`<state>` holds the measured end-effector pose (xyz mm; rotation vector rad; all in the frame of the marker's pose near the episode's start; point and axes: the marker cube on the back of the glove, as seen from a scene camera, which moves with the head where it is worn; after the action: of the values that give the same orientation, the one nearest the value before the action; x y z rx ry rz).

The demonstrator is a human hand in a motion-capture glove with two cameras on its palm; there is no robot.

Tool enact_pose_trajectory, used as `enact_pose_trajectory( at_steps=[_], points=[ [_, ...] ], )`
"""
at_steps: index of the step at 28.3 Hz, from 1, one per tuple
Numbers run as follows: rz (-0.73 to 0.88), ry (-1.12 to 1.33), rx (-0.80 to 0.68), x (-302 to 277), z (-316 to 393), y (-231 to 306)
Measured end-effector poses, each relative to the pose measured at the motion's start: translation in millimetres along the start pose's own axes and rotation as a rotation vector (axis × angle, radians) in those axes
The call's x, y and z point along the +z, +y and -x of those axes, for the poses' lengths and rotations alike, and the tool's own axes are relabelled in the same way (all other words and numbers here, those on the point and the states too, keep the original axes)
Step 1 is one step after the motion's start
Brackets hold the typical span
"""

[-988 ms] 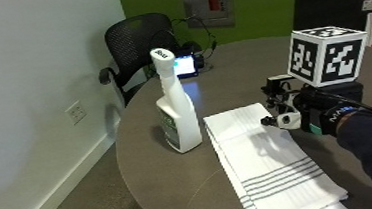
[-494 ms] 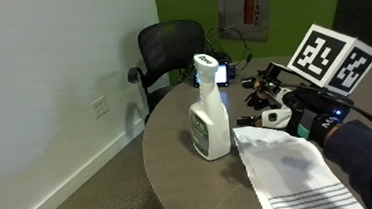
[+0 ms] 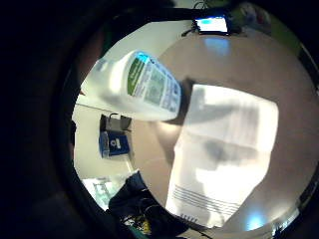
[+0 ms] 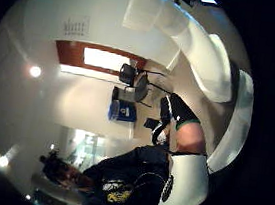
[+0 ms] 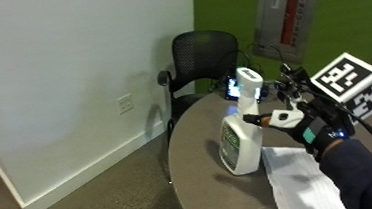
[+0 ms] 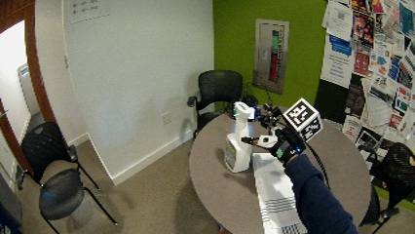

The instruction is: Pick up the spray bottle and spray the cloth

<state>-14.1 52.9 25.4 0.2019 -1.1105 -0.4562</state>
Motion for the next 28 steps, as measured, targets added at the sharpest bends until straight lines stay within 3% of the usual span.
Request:
enact_pose_trajectory(
  at_steps=[13,19,24,28],
  points=[
    [-0.119,-0.123,0.089,-8,-40,8],
    [-0.138,-0.228,-0.125,20,57,-64],
    [-0.265,-0.147,-0.083,-83,43,-29],
    [-0.271,-0.175,-0.091,-92,57,-26]
  ],
)
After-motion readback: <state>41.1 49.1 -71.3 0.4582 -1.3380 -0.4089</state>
